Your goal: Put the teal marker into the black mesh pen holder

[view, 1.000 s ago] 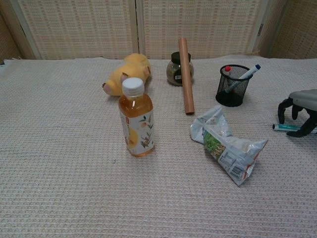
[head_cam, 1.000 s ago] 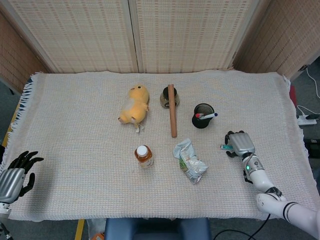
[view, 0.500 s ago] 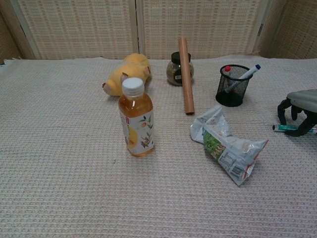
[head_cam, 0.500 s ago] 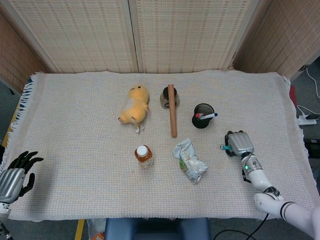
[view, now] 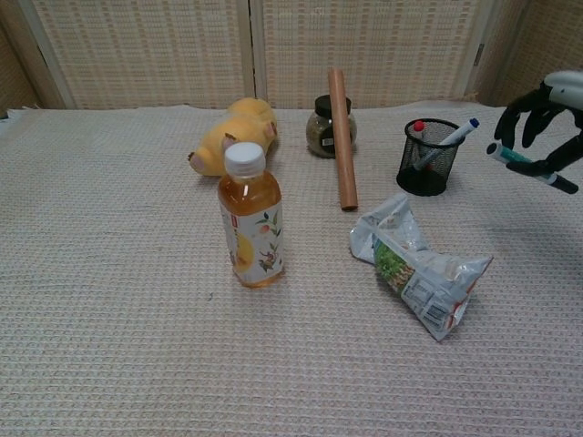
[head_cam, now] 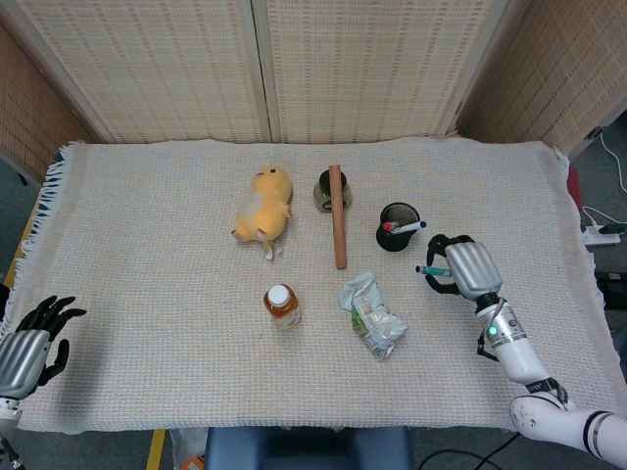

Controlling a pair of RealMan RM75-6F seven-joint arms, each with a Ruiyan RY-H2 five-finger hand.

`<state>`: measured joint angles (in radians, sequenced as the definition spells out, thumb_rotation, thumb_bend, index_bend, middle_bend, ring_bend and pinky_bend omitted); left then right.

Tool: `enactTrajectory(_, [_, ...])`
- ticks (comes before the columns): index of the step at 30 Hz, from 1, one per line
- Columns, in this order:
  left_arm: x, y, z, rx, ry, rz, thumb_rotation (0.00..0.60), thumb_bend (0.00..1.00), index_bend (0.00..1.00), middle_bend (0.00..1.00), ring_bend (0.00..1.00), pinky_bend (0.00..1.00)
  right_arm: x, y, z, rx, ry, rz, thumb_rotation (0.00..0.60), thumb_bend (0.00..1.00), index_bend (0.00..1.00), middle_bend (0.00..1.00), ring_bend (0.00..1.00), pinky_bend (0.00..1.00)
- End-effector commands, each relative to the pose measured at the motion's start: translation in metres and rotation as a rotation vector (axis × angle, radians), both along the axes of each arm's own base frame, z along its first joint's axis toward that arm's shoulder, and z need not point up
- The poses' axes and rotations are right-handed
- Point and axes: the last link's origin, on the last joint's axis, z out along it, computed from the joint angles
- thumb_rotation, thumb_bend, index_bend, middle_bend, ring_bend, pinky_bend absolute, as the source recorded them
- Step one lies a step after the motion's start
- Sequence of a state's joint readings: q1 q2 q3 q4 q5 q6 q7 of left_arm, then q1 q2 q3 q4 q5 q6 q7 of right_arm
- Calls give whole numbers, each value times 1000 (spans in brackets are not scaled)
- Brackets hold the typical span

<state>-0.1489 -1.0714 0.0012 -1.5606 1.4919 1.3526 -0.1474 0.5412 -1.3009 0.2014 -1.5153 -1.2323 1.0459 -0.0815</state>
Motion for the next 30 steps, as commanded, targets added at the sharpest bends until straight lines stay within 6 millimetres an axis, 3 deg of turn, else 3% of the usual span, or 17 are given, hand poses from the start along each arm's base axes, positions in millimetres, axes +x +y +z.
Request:
enactTrajectory(1, [1, -1, 1, 4, -2, -2, 600, 632, 255, 93, 13, 137, 29, -6, 28, -76, -133, 90, 600, 297, 616, 324, 414, 319])
enactTrajectory(6, [1, -2, 3, 10, -3, -5, 600, 632, 255, 93, 13, 136, 45, -26, 35, -71, -270, 116, 600, 327, 620, 324, 414, 323])
enactTrajectory(13, [2, -2, 4, 11, -5, -7, 600, 633, 255, 93, 13, 137, 46, -50, 36, -55, -357, 126, 600, 354, 624, 324, 415, 328])
enactTrajectory(16, [0, -1, 4, 12, -4, 4, 600, 633, 255, 94, 13, 137, 46, -80, 29, -32, -445, 117, 600, 371, 638, 324, 415, 332])
enactTrajectory(19, [-1, 0, 3, 13, -1, 6, 600, 633, 255, 93, 13, 137, 40, -96, 22, -24, -474, 112, 600, 399, 643, 324, 415, 334])
enactTrajectory(24, [-3, 1, 2, 6, 4, 13, 600, 632, 255, 93, 13, 137, 33, -117, 8, -53, -496, 117, 600, 418, 656, 324, 416, 340])
enactTrajectory(30, [-3, 1, 2, 7, 4, 15, 600, 631, 255, 93, 13, 136, 30, -127, -16, -49, -533, 115, 600, 442, 668, 324, 416, 344])
